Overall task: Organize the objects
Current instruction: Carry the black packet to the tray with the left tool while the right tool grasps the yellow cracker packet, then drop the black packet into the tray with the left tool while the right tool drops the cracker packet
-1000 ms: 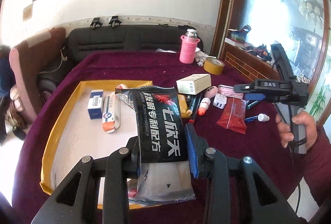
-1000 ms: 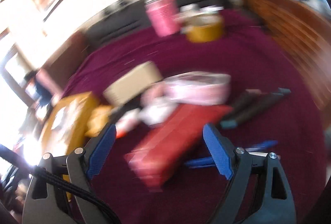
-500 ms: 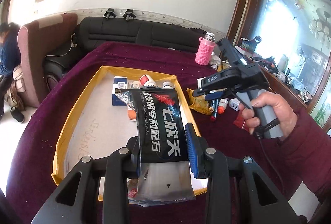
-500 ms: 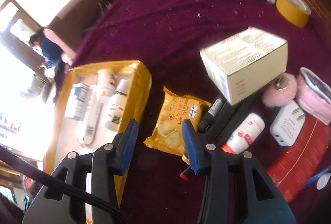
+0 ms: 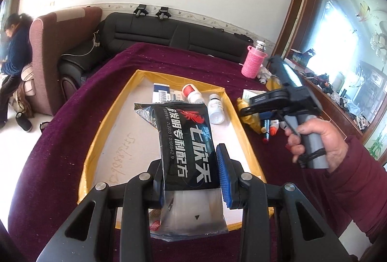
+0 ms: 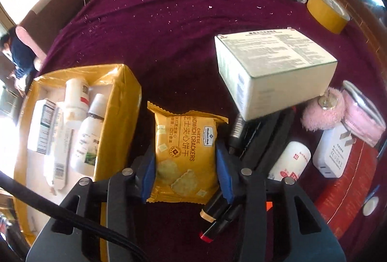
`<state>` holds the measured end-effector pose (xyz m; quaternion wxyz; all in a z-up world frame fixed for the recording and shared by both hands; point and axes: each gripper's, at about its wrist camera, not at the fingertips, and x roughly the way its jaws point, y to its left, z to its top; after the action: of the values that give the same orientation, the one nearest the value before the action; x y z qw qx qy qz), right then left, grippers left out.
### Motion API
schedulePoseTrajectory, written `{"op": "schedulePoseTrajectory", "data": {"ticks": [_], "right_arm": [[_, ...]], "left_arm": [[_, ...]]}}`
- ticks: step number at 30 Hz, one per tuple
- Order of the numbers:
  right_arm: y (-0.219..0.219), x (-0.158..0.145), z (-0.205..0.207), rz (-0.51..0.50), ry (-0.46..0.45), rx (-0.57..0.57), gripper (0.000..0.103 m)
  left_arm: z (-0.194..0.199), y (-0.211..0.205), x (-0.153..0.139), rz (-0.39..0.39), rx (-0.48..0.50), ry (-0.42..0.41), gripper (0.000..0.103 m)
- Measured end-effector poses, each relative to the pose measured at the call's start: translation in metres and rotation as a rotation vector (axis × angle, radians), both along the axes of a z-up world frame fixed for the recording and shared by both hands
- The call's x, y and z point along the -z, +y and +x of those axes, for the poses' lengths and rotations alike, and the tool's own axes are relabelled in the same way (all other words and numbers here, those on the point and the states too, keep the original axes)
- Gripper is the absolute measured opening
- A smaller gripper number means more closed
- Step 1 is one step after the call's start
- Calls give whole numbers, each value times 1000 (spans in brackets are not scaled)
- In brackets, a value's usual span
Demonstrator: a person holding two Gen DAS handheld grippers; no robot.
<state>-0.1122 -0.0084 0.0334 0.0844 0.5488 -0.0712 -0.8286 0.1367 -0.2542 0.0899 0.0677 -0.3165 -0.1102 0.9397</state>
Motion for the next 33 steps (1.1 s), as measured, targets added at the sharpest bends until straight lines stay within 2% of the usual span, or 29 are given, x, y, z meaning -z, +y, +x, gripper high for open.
{"op": "schedulePoseTrajectory", "data": {"ticks": [3, 6, 9, 13, 16, 20, 24, 25, 27, 29, 33], "right_arm": [[15, -17, 12, -107, 21, 17, 42], [17, -42, 29, -192, 48, -16, 42], [-2, -57, 43, -252, 52, -94, 42], [-34, -56, 55, -296, 12, -184, 43], [-59, -44, 62, -281, -22, -224, 43], [-87, -27, 64, -250, -59, -249, 43], [-103, -17, 59, -189, -51, -266, 43], [-107, -15, 58, -170, -46, -274, 43], [-113, -9, 56, -133, -51, -277, 44], [-115, -5, 57, -121, -51, -282, 45], [-104, -17, 64, -126, 19, -296, 48]], "left_arm": [[-7, -6, -3, -46, -14, -22, 30], [-23, -13, -10, -103, -24, -45, 30], [-51, -18, -13, -162, -32, -80, 30], [-99, -24, -2, -210, -25, -163, 30], [-131, -28, 14, -270, -51, -217, 30], [-158, -33, 31, -300, -59, -262, 30], [-167, -33, 35, -321, -75, -246, 31], [-169, -35, 35, -320, -84, -251, 32], [-170, -41, 33, -282, -96, -260, 48], [-166, -48, 29, -238, -100, -249, 55], [-151, -51, 13, -220, -122, -215, 56]]}}
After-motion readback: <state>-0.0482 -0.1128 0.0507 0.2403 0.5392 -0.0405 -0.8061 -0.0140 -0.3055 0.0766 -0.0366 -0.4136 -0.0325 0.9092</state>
